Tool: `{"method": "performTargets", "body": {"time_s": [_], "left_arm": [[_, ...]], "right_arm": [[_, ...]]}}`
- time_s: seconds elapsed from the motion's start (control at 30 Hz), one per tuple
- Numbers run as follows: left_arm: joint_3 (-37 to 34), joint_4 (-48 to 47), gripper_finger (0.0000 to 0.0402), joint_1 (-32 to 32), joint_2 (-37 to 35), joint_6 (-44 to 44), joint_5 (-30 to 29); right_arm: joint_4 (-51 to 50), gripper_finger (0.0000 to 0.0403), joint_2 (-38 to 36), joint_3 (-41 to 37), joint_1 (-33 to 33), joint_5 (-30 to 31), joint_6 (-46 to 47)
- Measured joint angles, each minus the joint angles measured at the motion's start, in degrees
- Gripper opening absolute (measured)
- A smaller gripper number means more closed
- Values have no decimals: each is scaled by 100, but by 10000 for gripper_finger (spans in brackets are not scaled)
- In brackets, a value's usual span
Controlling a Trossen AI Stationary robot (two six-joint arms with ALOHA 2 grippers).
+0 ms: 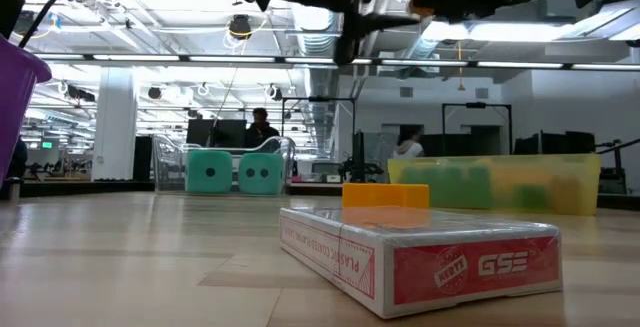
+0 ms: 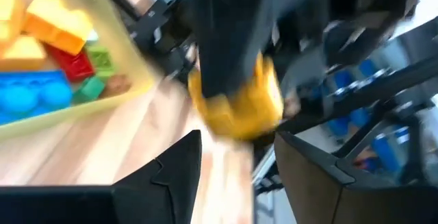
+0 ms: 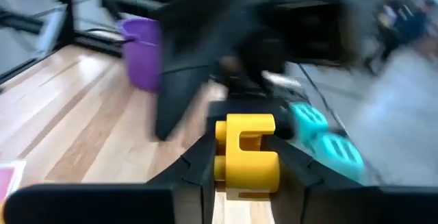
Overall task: Pick & Place Toys
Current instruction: Put the yellow game piece into the yellow bin
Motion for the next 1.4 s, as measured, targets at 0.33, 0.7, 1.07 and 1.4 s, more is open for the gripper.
{"method": "performTargets", "body": {"time_s": [0.33,0.7,1.07,1.4], "left_arm": [[-2,-2465,186,-9,-319,1458,19],[1,-1708,153,23,-1347,2779,-442],[4,-1486,137,24,-2509,3656,-2379],[-2,-1654,131,24,-2624,3653,-2387]], "right_arm": [[-2252,86,-627,2,-332,1382,3839],[-4851,91,-859,2,-332,1323,7189],[-5323,86,-576,0,-423,1371,8363],[-5317,90,-437,0,-422,1356,8344]]}}
